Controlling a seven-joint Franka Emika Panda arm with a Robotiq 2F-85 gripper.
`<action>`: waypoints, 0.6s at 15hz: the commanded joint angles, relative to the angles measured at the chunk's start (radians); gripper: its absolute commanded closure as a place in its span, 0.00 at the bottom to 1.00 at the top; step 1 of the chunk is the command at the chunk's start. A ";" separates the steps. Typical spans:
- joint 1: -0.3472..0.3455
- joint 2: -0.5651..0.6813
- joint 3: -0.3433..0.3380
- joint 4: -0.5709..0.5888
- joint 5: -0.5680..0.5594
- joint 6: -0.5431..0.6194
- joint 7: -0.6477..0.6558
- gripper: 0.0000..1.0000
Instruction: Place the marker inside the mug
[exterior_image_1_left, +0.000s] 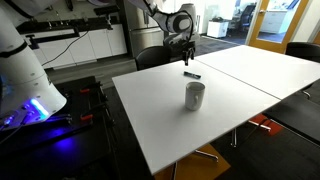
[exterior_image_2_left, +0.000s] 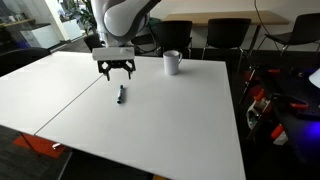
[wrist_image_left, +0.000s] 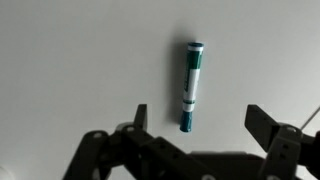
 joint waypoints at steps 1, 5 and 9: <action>0.000 0.096 -0.017 0.128 0.016 -0.019 0.045 0.00; -0.011 0.179 -0.015 0.213 0.016 0.024 0.052 0.00; -0.019 0.245 -0.014 0.294 0.015 0.035 0.057 0.00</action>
